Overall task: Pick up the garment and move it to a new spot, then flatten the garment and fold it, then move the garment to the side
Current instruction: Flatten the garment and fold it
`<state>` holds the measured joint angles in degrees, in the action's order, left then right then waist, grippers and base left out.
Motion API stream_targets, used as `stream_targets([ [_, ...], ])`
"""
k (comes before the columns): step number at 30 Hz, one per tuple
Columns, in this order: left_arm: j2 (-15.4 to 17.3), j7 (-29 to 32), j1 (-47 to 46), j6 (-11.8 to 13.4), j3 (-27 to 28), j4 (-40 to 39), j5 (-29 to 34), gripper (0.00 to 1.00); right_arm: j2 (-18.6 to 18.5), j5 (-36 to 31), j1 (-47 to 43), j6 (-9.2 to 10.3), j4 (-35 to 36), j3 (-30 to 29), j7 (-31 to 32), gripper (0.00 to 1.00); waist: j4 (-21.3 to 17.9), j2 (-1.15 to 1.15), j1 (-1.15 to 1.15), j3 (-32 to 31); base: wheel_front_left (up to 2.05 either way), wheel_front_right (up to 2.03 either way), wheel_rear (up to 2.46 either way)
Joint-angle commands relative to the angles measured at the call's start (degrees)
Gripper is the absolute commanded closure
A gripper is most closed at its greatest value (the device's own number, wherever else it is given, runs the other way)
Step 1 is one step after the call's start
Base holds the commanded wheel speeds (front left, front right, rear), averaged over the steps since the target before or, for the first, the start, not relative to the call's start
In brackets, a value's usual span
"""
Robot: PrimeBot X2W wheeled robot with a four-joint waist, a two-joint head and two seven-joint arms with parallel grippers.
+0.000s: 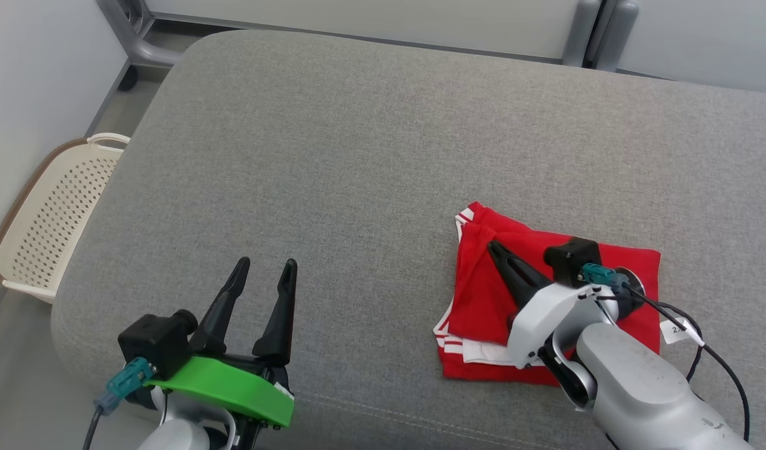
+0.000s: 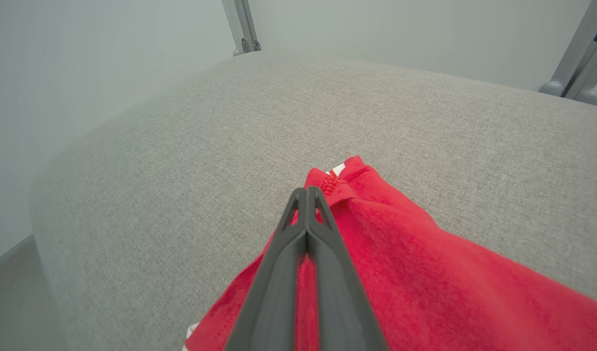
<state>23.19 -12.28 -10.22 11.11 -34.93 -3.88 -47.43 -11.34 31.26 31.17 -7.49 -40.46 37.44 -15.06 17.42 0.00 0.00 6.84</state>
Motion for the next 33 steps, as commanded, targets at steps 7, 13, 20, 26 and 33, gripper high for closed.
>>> stream_targets([
  [7,-0.05,0.04,-0.42,-0.34,-0.49,-0.17,-0.35,0.0,-0.26,-2.58,0.45,0.01,-4.79,-1.92,-0.19,1.0,0.85,0.0,0.0,0.53,0.0,0.0,0.0],
  [13,-0.47,0.04,-1.1,-0.6,-0.85,0.16,-0.36,0.0,0.62,-3.22,3.54,0.01,-10.73,-2.9,-0.19,1.0,3.26,0.0,0.0,1.23,0.0,0.0,0.0],
  [20,-0.84,-0.17,-1.24,-0.85,-1.12,0.56,-0.39,0.0,1.54,-2.85,7.15,0.02,-18.03,-2.64,0.18,1.0,5.78,0.0,0.0,1.54,0.0,0.0,0.0],
  [26,-1.06,-0.49,-1.04,-1.05,-1.15,0.93,-0.52,0.0,2.38,-3.05,10.68,0.01,-22.45,-1.75,0.05,1.0,7.08,0.0,0.0,1.75,0.0,0.0,0.0],
  [33,-1.42,-0.65,-1.4,-1.22,-1.29,1.2,-0.43,0.0,4.05,-4.94,14.86,0.01,-24.94,0.71,-0.08,1.0,7.66,0.0,0.0,2.27,0.0,0.0,0.0],
])
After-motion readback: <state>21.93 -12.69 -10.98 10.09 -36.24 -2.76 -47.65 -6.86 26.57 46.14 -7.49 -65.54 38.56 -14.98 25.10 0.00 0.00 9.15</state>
